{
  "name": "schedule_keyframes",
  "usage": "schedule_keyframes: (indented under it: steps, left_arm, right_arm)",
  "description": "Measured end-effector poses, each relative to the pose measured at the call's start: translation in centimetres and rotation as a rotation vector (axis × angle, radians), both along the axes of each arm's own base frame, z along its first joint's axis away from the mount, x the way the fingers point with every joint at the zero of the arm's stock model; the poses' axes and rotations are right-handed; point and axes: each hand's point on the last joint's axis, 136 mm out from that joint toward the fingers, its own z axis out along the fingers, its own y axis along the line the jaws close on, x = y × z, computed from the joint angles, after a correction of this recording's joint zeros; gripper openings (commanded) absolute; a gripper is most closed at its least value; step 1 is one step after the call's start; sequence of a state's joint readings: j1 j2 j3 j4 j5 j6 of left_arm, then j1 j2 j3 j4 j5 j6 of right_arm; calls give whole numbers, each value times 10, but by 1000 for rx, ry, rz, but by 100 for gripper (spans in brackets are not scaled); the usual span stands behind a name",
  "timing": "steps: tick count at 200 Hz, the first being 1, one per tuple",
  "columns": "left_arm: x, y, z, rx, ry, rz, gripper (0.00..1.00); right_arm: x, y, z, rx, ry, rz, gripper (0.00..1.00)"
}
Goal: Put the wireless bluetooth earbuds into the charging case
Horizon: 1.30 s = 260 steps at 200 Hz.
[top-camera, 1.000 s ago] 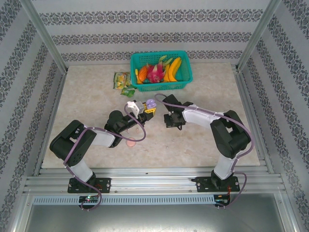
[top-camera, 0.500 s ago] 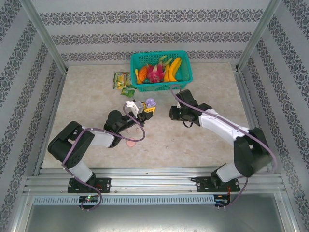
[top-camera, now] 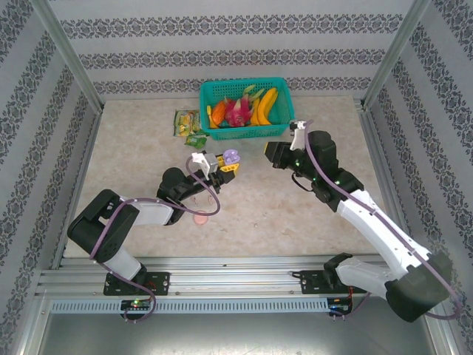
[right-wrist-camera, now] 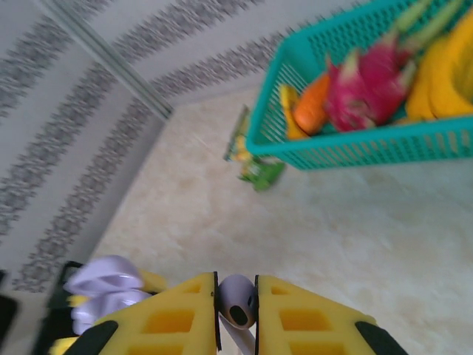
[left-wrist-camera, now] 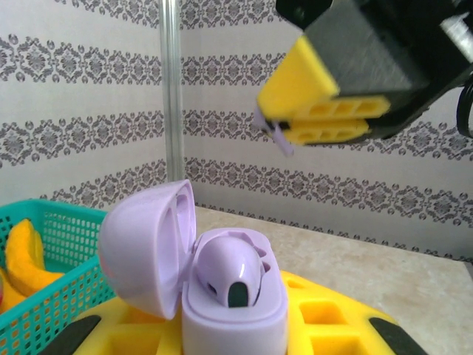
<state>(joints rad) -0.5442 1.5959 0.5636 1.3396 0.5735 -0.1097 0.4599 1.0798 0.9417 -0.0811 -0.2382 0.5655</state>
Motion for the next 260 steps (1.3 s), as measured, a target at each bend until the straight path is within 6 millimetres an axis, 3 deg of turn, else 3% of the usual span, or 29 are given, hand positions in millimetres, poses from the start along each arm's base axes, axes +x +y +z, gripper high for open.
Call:
schedule_keyframes:
  steps: [30, 58, 120, 201, 260]
  left_arm:
    - [2, -4, 17, -32, -19, -23, 0]
    - [3, -7, 28, -51, -29, -35, 0]
    - [4, -17, 48, -87, -48, -70, 0]
    - [5, -24, 57, -106, -48, -95, 0]
    - [6, -25, 62, -116, -54, -97, 0]
  right_arm:
    - [-10, 5, 39, 89, -137, 49, 18]
    - [-13, 11, 56, 150, -233, 93, 18]
    - [-14, 24, 57, 249, -309, 160, 18]
    - [-22, 41, 75, 308, -381, 216, 18]
    - [-24, 57, 64, 313, -368, 254, 17]
